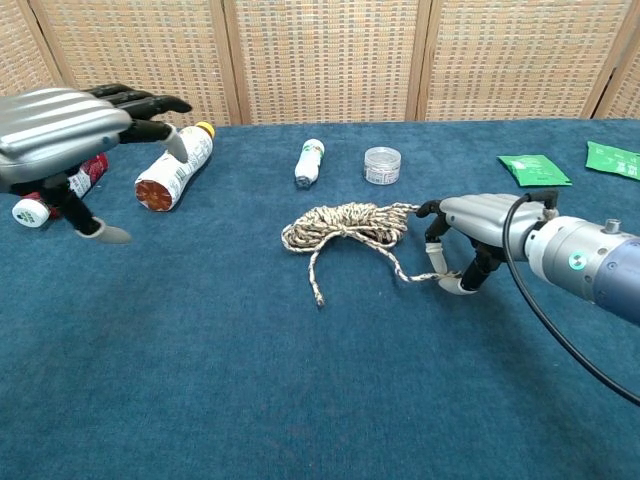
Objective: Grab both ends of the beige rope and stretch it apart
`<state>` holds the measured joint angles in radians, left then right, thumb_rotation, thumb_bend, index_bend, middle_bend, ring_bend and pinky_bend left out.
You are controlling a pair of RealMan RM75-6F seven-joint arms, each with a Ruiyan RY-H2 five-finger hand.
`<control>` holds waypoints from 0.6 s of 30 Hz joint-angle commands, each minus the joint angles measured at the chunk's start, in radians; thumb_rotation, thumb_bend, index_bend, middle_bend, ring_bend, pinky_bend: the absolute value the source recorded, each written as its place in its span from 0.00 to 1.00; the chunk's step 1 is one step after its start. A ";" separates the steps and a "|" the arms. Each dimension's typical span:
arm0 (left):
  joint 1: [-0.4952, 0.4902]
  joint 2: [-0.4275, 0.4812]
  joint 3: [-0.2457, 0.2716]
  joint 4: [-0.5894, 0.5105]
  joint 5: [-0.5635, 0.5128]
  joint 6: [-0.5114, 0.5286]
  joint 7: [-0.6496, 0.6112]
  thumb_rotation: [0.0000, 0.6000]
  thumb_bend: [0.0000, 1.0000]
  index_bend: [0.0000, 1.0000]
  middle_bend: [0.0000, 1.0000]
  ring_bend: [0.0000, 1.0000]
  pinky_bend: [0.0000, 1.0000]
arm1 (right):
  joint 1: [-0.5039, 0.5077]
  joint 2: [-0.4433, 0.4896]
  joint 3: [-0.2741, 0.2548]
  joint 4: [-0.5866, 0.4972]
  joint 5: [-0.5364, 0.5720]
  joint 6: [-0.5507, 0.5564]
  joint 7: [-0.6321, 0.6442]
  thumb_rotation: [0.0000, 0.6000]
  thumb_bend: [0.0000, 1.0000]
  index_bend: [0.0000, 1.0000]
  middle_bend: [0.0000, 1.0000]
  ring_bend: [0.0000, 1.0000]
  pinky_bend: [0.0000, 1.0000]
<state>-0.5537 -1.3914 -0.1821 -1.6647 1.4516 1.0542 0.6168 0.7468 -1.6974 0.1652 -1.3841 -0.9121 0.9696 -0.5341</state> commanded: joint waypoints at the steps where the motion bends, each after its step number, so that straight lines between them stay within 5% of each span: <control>1: -0.103 -0.078 -0.021 0.114 0.017 -0.082 0.010 1.00 0.01 0.34 0.00 0.00 0.00 | 0.009 -0.006 0.008 0.019 0.016 -0.019 0.001 1.00 0.50 0.63 0.07 0.00 0.00; 9: -0.238 -0.208 0.014 0.317 0.106 -0.160 -0.121 1.00 0.15 0.45 0.00 0.00 0.00 | 0.030 -0.012 0.015 0.049 0.026 -0.056 0.007 1.00 0.50 0.63 0.07 0.00 0.00; 18: -0.324 -0.333 0.049 0.474 0.151 -0.184 -0.272 1.00 0.19 0.53 0.00 0.00 0.00 | 0.042 -0.018 0.019 0.080 0.024 -0.091 0.043 1.00 0.50 0.63 0.07 0.00 0.00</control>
<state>-0.8560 -1.6979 -0.1445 -1.2197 1.5928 0.8835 0.3624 0.7866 -1.7136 0.1832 -1.3096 -0.8865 0.8826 -0.4960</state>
